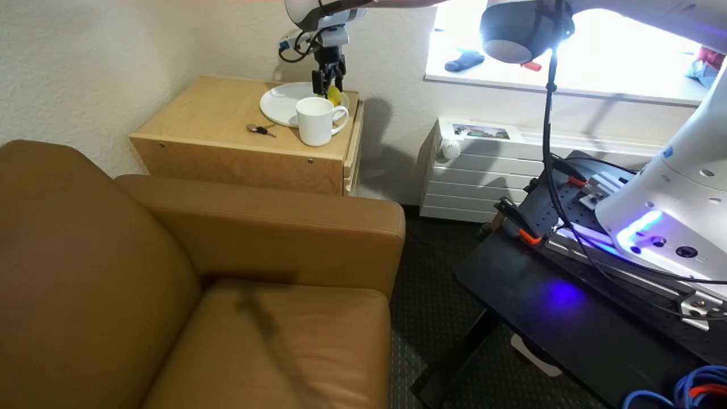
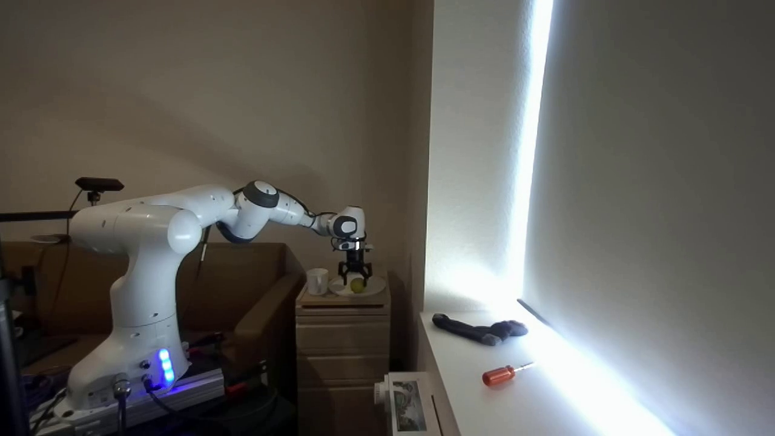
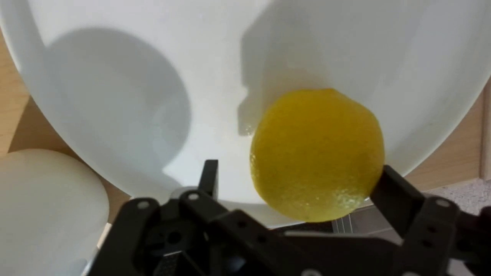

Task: Remove the lemon from the white plate and put it on the nightstand

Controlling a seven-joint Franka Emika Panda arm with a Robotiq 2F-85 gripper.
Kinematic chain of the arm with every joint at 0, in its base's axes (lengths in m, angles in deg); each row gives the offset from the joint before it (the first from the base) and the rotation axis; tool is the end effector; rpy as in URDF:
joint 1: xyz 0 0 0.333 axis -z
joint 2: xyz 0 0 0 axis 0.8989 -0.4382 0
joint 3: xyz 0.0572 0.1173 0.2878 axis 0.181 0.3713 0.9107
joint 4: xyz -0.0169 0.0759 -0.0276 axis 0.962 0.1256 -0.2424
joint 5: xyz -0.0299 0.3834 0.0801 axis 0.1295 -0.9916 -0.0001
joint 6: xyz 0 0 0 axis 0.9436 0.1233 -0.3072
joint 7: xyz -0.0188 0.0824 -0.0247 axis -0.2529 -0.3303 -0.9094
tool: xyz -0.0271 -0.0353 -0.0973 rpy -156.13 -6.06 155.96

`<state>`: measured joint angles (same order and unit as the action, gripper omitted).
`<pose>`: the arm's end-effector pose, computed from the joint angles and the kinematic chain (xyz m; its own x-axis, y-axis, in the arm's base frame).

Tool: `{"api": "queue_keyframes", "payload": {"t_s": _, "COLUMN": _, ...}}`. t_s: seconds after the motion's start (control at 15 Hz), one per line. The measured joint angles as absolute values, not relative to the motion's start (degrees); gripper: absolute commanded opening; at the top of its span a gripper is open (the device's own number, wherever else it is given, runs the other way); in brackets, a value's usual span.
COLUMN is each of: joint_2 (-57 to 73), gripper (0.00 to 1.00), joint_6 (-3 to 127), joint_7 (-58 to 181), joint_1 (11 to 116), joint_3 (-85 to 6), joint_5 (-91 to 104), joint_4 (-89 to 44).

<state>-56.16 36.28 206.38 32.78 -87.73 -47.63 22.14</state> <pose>0.7751 0.1170 0.1395 -0.9050 -0.4229 0.0465 -0.4249 0.9039 -0.0496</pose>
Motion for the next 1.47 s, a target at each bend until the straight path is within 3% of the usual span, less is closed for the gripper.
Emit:
{"api": "queue_keyframes", "payload": {"t_s": 0.07, "joint_2": -56.2, "gripper": 1.0, "joint_6": 36.3, "joint_7": 206.4, "joint_1": 32.8, "joint_3": -87.8, "joint_5": -47.6, "joint_4": 22.5}}
{"api": "queue_keyframes", "payload": {"t_s": 0.13, "joint_2": -56.3, "gripper": 0.75, "joint_6": 36.3, "joint_7": 206.4, "joint_1": 32.8, "joint_3": -87.8, "joint_5": -47.6, "joint_4": 22.8}}
{"api": "queue_keyframes", "payload": {"t_s": 0.2, "joint_2": -56.3, "gripper": 0.73, "joint_6": 36.3, "joint_7": 206.4, "joint_1": 32.8, "joint_3": -87.9, "joint_5": -47.6, "joint_4": 23.0}}
{"api": "queue_keyframes", "payload": {"t_s": 0.47, "joint_2": -56.8, "gripper": 0.47, "joint_6": 36.3, "joint_7": 206.3, "joint_1": 33.0, "joint_3": -88.2, "joint_5": -47.6, "joint_4": 24.2}}
{"api": "queue_keyframes", "payload": {"t_s": 1.13, "joint_2": -56.9, "gripper": 0.44, "joint_6": 37.1, "joint_7": 206.2, "joint_1": 33.2, "joint_3": -89.0, "joint_5": -47.5, "joint_4": 26.2}}
{"api": "queue_keyframes", "payload": {"t_s": 1.47, "joint_2": -51.3, "gripper": 0.44, "joint_6": 41.8, "joint_7": 205.1, "joint_1": 34.8, "joint_3": -81.3, "joint_5": -35.6, "joint_4": 26.8}}
